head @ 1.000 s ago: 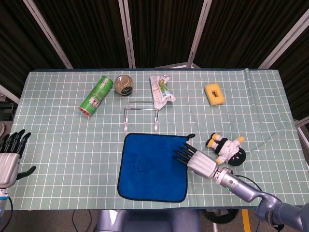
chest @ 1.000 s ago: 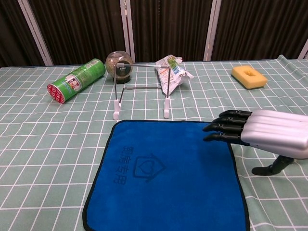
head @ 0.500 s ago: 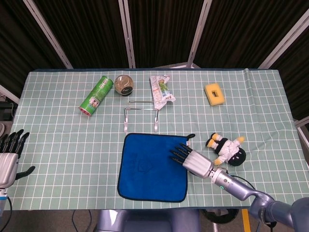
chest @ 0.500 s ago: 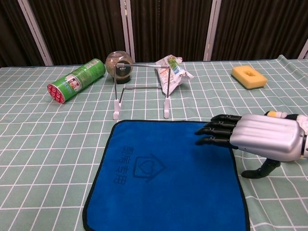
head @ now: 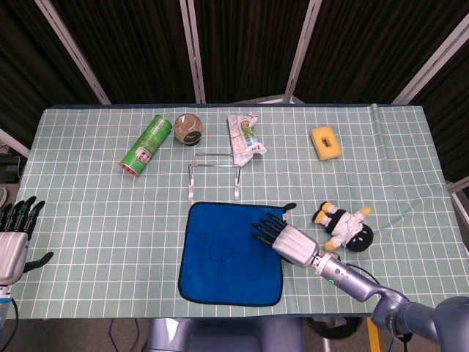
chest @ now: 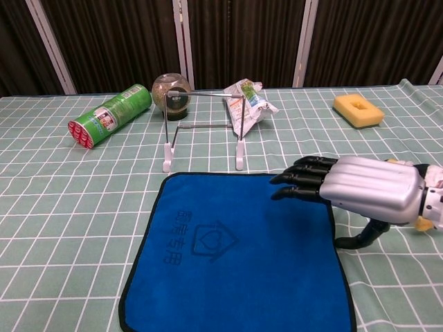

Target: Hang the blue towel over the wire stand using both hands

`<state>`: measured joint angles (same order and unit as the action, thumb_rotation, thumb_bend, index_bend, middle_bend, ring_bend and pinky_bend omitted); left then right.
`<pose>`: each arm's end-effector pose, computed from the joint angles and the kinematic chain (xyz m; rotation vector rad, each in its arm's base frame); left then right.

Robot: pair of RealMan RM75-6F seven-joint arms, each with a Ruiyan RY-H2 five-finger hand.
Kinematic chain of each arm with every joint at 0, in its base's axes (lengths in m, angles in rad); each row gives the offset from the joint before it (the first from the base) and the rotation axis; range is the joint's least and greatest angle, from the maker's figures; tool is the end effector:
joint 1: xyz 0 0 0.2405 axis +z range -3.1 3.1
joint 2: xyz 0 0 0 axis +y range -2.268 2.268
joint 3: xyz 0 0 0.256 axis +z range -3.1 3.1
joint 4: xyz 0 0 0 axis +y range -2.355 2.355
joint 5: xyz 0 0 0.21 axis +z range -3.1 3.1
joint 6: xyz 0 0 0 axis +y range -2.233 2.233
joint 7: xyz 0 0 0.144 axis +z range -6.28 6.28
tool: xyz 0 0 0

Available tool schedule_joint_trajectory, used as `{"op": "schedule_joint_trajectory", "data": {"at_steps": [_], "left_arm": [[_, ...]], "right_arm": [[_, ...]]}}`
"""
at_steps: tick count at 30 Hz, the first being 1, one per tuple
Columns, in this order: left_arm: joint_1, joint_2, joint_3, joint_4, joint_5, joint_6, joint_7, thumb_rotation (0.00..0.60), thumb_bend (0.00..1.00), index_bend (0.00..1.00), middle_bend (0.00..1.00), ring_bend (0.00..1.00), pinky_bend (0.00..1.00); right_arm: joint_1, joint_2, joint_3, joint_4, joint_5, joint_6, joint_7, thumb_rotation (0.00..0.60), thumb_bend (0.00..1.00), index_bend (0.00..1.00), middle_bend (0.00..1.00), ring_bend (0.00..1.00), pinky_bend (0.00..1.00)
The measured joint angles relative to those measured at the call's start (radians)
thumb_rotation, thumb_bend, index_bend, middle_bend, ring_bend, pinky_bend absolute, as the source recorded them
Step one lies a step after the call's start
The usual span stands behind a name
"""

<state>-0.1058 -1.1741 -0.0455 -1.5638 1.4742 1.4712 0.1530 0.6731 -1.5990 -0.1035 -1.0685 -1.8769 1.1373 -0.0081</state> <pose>-0.3164 0.1871 0.1448 -1.4291 -0.8039 -0.7881 -0.2082 -0.2907 -0.0369 2.3525 -0.3611 0.9475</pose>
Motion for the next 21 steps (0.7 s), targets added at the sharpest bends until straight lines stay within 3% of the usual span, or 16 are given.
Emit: {"op": "schedule_joint_trajectory", "data": {"at_steps": [4, 9, 15, 19, 21], "left_arm": [[-0.001, -0.001, 0.001, 0.0, 0.001, -0.002, 0.001, 0.6, 0.0, 0.0, 0.0, 0.0, 0.0], [-0.001, 0.001, 0.002, -0.001, 0.003, 0.0, -0.001, 0.6, 0.0, 0.0, 0.0, 0.0, 0.0], [-0.001, 0.001, 0.002, 0.0, 0.004, -0.001, -0.003, 0.6, 0.0, 0.0, 0.0, 0.0, 0.0], [-0.002, 0.001, 0.003, 0.001, 0.004, -0.004, -0.004, 0.6, 0.0, 0.0, 0.0, 0.0, 0.0], [-0.004, 0.002, 0.004, 0.002, 0.006, -0.007, -0.005, 0.6, 0.0, 0.0, 0.0, 0.0, 0.0]], "right_arm": [[0.003, 0.004, 0.0, -0.008, 0.006, 0.003, -0.004, 0.6, 0.17, 0.13, 0.01, 0.0, 0.0], [0.009, 0.006, -0.003, -0.018, 0.015, 0.0, -0.006, 0.6, 0.27, 0.2, 0.01, 0.0, 0.0], [0.011, 0.0, -0.01, -0.019, 0.013, 0.009, 0.004, 0.6, 0.36, 0.4, 0.02, 0.0, 0.0], [0.012, -0.009, -0.014, -0.01, 0.016, 0.012, 0.018, 0.6, 0.41, 0.62, 0.03, 0.0, 0.0], [0.012, -0.015, -0.015, -0.003, 0.019, 0.013, 0.023, 0.6, 0.43, 0.62, 0.03, 0.0, 0.0]]}}
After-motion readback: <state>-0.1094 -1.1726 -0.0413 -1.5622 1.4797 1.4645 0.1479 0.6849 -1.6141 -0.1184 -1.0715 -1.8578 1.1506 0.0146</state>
